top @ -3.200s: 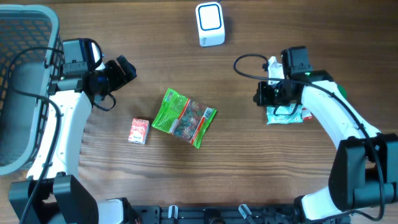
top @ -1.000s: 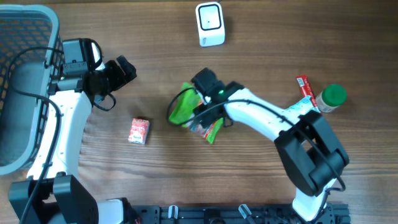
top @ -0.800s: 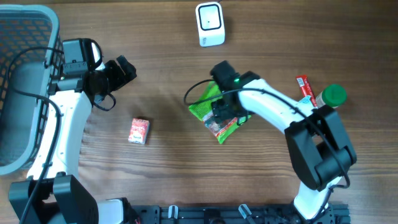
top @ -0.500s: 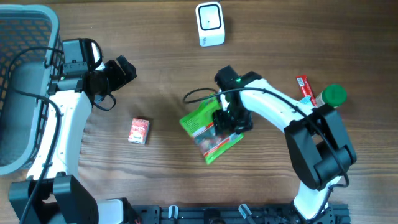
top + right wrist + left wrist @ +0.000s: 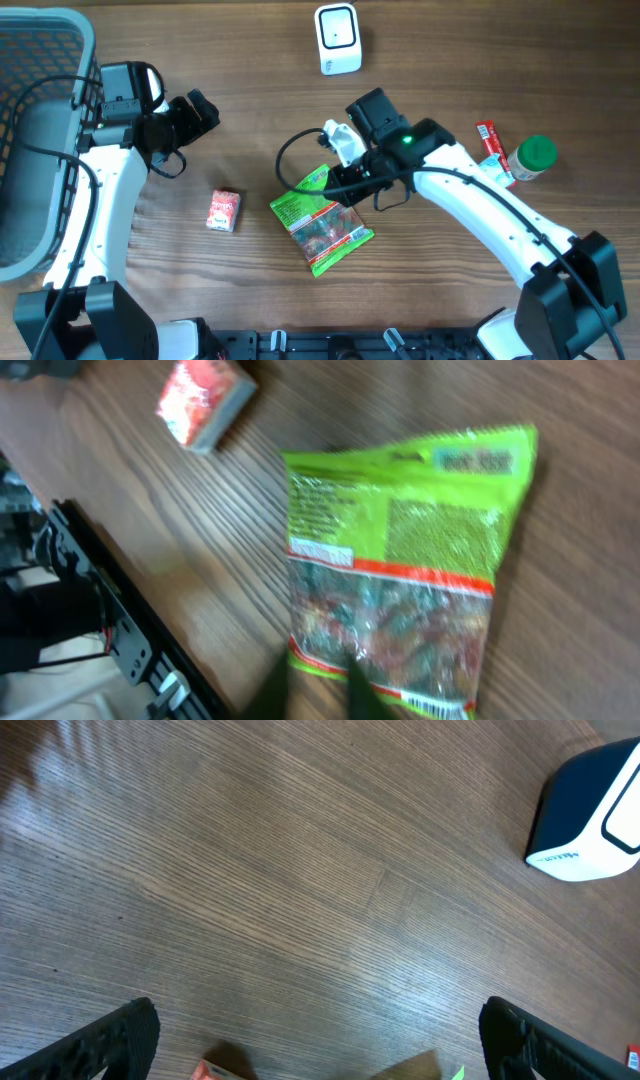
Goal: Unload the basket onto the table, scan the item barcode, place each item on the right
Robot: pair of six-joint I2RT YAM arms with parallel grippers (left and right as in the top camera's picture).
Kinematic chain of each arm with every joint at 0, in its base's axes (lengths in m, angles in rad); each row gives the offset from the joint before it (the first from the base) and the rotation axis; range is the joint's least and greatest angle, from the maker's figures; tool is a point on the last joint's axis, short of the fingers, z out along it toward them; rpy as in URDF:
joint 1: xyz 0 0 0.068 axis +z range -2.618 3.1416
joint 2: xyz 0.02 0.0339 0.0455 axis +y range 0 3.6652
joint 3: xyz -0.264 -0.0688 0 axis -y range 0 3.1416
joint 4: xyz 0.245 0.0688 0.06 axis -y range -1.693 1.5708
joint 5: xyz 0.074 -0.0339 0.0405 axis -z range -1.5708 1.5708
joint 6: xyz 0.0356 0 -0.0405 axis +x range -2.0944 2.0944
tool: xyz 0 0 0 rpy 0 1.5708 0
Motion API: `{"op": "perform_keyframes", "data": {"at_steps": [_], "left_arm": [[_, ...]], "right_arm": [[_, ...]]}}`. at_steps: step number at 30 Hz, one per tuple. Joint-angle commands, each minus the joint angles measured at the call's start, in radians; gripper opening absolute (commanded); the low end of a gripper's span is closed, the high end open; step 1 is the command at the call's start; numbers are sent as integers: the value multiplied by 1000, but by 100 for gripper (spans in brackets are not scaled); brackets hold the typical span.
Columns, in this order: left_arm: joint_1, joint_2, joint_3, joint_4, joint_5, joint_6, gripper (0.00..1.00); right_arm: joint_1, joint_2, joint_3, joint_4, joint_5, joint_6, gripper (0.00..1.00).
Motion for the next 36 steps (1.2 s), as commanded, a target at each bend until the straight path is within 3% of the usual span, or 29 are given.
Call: {"op": "perform_keyframes", "data": {"at_steps": [1, 9, 20, 22, 27, 36], "left_arm": [[-3, -3, 15, 3, 9, 11, 100], [-3, -3, 15, 3, 9, 12, 100], [-3, -3, 15, 3, 9, 12, 100], [-3, -3, 15, 3, 8, 11, 100], [-3, -3, 15, 3, 8, 12, 100], [-3, -3, 15, 3, 9, 12, 100]], "right_arm": [[91, 29, -11, 40, 97, -114, 5], [309, 154, -12, 190, 428, -258, 4], [361, 278, -12, 329, 292, -300, 4], [366, 278, -11, 352, 308, -227, 4], [372, 278, -10, 487, 192, 115, 4], [387, 364, -10, 464, 340, 446, 4]]}}
